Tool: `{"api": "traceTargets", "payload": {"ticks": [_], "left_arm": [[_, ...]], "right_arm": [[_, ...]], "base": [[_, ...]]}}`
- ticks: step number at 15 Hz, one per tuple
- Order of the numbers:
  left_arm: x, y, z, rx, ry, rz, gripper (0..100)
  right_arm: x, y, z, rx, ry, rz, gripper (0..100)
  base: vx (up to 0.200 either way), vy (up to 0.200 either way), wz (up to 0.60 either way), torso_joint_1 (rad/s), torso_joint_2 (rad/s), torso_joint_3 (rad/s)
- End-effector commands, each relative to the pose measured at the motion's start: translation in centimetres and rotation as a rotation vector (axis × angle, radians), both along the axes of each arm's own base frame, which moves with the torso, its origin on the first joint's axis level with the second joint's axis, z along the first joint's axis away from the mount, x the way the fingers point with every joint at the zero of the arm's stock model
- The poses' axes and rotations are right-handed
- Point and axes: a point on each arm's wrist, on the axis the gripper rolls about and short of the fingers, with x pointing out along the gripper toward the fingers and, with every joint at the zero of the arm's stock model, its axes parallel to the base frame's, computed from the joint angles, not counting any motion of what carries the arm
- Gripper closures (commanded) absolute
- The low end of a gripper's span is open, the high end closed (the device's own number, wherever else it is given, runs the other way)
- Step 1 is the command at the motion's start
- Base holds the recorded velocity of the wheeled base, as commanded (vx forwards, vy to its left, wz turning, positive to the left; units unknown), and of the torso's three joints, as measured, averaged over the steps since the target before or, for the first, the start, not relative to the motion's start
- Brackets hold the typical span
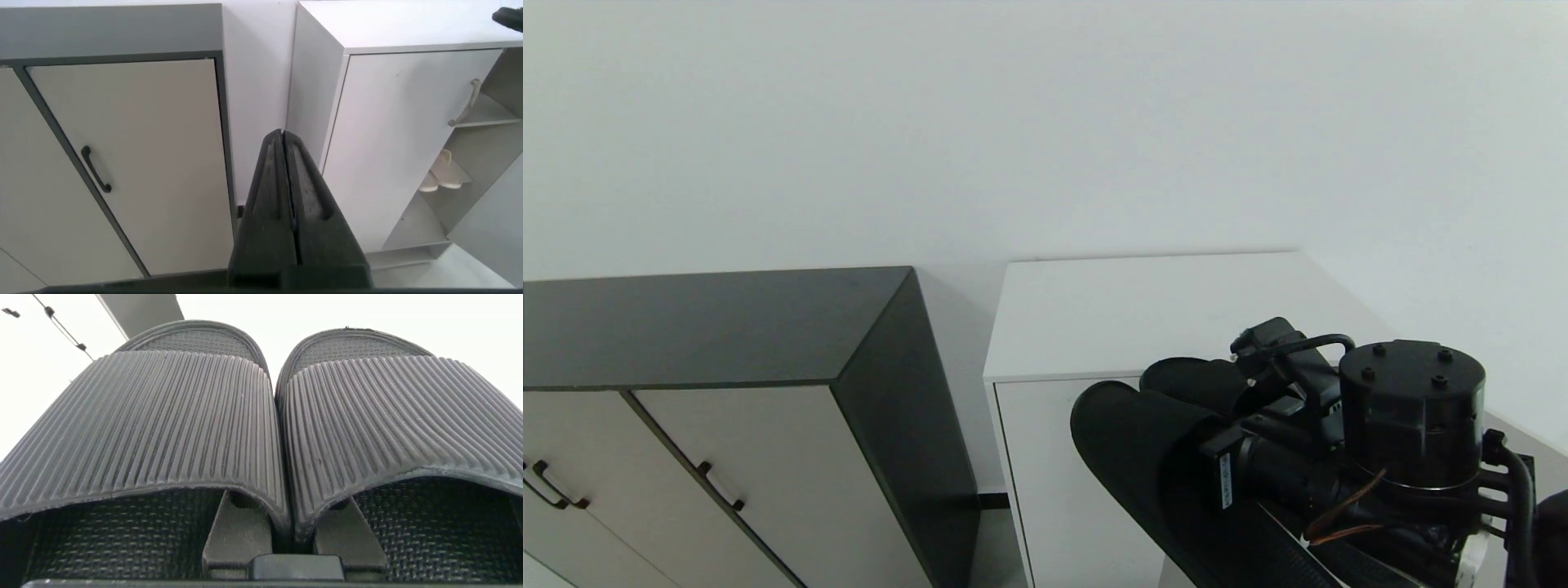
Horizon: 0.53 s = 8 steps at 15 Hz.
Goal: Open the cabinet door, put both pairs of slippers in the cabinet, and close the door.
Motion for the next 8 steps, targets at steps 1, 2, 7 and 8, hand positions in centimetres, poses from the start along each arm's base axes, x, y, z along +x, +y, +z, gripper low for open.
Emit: {"api": "traceTargets", "payload": {"ticks": [1, 2, 7, 8], "left_arm": [[0.01, 0.00, 0.01, -0.001, 0.001, 0.002, 100], [0.01, 0.00, 0.01, -0.001, 0.001, 0.002, 100], [0.01, 0.00, 0.01, -0.001, 0.001, 0.000, 100], [0.01, 0.00, 0.01, -0.001, 0.001, -0.002, 100]], "right_arm": [[0.00, 0.04, -0.03, 0.000, 0.001, 0.002, 100], [0.00, 0.03, -0.03, -0.002, -0.001, -0.001, 100], [-0.06, -0.09, -0.09, -0.003, 0.001, -0.001, 100], [-0.04, -0.14, -0.12, -0.004, 0.001, -0.005, 100]], "base": [[0.000, -0.200, 0.00, 0.002, 0.01, 0.002], [0.000, -0.200, 0.00, -0.002, 0.01, 0.007], [0.000, -0.200, 0.00, 0.006, 0.00, 0.002], [0.000, -0.200, 0.00, 0.002, 0.01, -0.002]]}}
